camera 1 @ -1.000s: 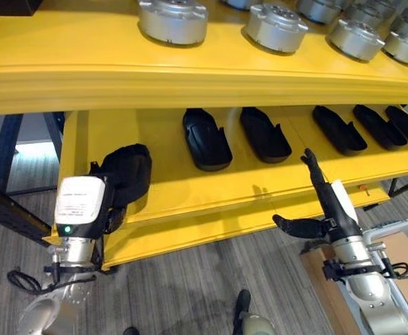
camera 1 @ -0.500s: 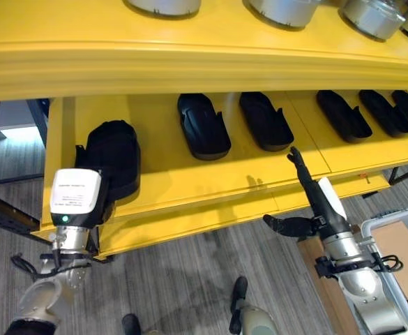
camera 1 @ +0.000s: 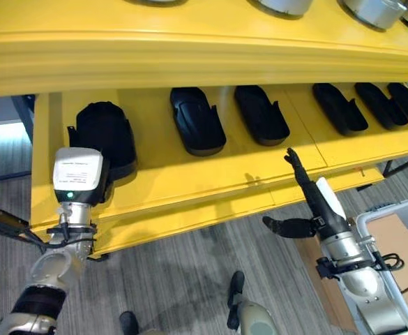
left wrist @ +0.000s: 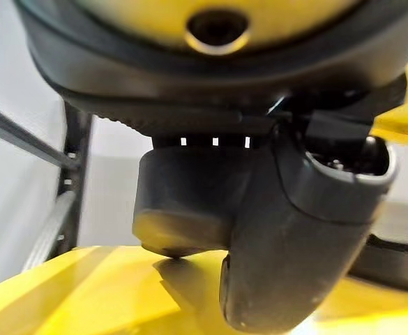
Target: Move parts from the plastic box to the shelf.
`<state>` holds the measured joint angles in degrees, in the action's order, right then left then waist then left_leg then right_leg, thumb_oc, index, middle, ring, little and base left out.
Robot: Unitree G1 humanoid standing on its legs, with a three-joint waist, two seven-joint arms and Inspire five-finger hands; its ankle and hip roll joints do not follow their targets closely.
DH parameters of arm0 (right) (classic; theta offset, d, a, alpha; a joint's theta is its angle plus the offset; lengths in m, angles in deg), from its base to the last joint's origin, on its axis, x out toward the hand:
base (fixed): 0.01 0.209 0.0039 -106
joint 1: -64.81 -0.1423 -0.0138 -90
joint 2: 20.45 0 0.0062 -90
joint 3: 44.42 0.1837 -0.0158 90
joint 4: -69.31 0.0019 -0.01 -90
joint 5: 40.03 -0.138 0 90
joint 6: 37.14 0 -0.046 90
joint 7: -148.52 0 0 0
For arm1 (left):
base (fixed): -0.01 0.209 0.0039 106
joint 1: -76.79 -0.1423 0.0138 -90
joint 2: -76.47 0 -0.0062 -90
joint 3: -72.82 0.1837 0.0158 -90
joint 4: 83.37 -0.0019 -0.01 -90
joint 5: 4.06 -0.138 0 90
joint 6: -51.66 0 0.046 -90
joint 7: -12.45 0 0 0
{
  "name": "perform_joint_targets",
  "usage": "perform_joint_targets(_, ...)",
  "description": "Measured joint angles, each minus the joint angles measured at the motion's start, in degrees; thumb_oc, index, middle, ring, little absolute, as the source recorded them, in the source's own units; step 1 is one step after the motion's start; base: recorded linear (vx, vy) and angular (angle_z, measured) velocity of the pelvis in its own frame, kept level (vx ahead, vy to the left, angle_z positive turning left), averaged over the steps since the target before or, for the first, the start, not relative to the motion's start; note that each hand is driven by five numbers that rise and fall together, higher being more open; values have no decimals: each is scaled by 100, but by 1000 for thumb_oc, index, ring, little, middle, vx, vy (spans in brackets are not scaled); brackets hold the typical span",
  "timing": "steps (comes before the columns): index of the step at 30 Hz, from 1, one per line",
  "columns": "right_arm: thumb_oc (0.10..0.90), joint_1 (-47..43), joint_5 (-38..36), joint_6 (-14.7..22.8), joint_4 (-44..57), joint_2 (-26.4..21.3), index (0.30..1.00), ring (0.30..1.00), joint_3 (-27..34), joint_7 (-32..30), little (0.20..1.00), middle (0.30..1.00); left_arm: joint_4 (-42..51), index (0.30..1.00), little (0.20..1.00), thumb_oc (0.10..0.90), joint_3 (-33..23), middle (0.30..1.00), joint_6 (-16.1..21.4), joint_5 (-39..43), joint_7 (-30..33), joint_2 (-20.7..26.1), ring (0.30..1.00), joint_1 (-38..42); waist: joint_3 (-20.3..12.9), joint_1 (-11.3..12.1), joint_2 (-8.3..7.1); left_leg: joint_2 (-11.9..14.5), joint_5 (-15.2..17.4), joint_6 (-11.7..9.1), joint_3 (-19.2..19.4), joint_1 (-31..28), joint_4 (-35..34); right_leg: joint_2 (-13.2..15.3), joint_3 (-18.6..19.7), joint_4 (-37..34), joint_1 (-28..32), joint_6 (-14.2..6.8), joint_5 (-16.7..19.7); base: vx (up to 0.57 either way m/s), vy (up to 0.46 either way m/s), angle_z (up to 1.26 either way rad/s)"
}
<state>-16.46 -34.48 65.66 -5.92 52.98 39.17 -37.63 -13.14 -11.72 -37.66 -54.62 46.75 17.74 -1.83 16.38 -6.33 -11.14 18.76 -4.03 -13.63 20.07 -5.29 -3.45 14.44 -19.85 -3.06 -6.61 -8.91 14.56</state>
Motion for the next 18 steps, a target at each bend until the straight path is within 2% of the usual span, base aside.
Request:
perform_joint_targets(15,900,-1,-1,19,0,-98,1000,1000,-1,39,1000,1000,-597,300,300,400,367,300,-71,-3,4,227,300,477,141,-16,-7,4,3,-5,76,-44,-4,-21,64,-34,-9,19,18,-2,2,-2)
perform_joint_targets(17,900,-17,-1,27,5,-100,1000,1000,-1,39,1000,1000,-891,300,300,400,521,300,-63,17,-232,292,300,551,160,-50,-17,4,3,-6,82,-42,-3,-23,67,-39,-14,22,21,0,0,0)
perform_joint_targets(18,900,8,-1,42,7,-125,1000,1000,14,36,1000,1000,-870,300,300,400,526,300,-58,55,-152,321,300,554,176,-55,-23,6,3,-7,78,-28,-3,-24,62,-43,-18,25,26,0,0,0)
